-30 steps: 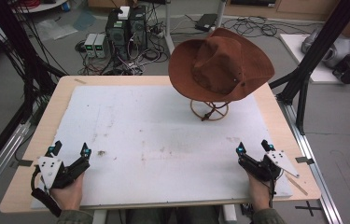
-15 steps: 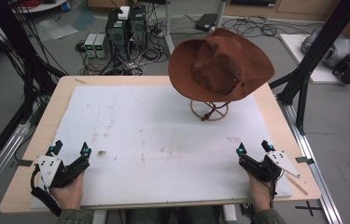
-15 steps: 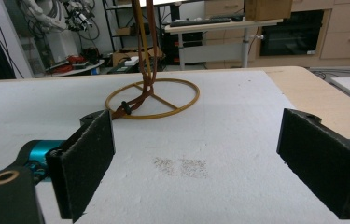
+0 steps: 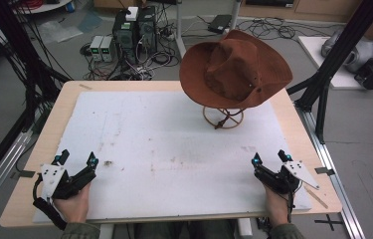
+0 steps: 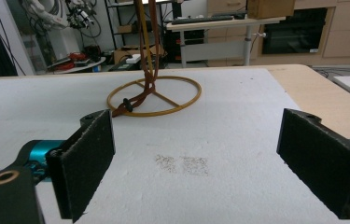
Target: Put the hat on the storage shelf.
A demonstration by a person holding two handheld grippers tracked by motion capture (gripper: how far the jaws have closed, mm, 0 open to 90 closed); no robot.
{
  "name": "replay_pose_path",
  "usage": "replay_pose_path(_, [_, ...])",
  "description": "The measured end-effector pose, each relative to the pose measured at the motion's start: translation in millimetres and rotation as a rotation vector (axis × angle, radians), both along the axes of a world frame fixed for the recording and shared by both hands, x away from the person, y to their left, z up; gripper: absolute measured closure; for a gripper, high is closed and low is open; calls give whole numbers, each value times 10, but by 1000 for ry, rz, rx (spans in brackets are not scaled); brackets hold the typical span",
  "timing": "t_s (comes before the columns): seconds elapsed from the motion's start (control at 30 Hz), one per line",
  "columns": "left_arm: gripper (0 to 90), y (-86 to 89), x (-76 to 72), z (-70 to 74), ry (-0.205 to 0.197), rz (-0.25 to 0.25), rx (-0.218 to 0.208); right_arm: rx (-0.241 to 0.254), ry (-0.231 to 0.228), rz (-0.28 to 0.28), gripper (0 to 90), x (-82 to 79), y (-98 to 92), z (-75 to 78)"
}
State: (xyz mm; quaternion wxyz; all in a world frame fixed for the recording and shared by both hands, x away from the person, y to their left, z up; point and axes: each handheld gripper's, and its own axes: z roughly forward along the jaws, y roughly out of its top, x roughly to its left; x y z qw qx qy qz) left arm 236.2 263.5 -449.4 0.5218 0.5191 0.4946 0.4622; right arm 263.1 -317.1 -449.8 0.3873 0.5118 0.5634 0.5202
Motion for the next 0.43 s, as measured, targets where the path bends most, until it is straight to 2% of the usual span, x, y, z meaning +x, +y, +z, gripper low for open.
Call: replay_pose_path(0.43, [168,3,-5,1,-5,12,6,10,1,-6,105,7,-4,0])
